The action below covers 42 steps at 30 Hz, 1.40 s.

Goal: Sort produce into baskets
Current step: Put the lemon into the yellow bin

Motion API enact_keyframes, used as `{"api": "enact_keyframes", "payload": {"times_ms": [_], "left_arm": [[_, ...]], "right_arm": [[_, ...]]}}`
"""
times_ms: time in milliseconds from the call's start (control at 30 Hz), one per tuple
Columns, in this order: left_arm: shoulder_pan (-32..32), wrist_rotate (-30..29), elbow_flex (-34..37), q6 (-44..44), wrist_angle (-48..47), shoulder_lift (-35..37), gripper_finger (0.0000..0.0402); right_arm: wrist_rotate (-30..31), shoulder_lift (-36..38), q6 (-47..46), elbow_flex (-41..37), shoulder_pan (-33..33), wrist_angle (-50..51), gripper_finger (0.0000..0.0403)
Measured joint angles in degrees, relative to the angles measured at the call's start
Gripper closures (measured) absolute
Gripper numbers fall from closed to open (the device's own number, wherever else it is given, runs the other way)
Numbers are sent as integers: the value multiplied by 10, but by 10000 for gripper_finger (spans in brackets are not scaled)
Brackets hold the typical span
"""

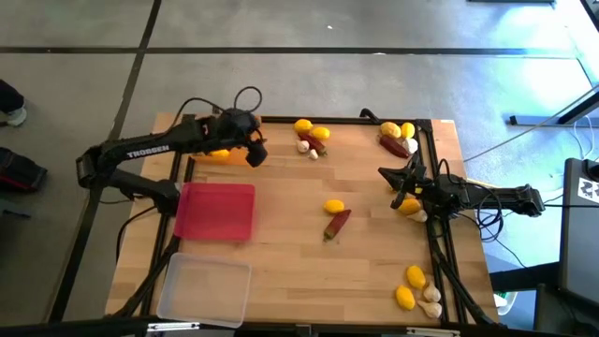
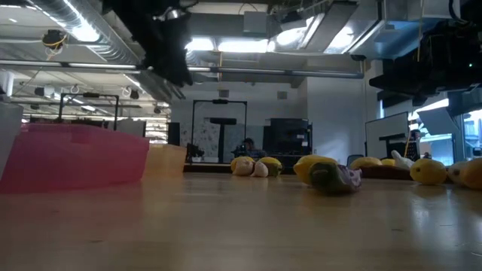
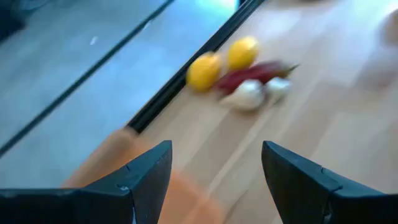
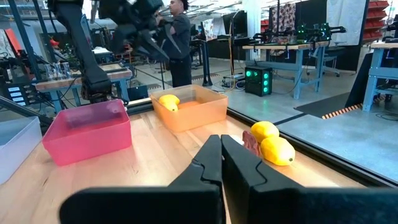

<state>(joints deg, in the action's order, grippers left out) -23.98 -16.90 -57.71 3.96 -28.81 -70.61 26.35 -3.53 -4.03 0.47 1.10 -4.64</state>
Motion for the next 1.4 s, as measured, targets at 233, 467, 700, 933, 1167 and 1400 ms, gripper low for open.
{"api": "enact_keyframes", "payload": {"times_ms": [233,467,700,933,1167,1400], "left_arm": [[67,0,3,-15,77,-1,158],[116,0,48,-35,181,-2,158],[150,0,85,-30,259,-9,158],[162,0,86,-29,277,-33,158],[162,-1,86,-24,283,-54,158],[162,-1,86,-23,282,-66,158]], "right_arm": [[-4,0,-1,0,0,-1,398],[-60,-3,-8,0,0,-28,398],[-79,-31,-17,5,0,-62,398],[-80,-127,-15,44,0,-64,398],[-80,-223,-16,80,0,-64,398],[-80,-334,-13,123,0,-64,398]]}}
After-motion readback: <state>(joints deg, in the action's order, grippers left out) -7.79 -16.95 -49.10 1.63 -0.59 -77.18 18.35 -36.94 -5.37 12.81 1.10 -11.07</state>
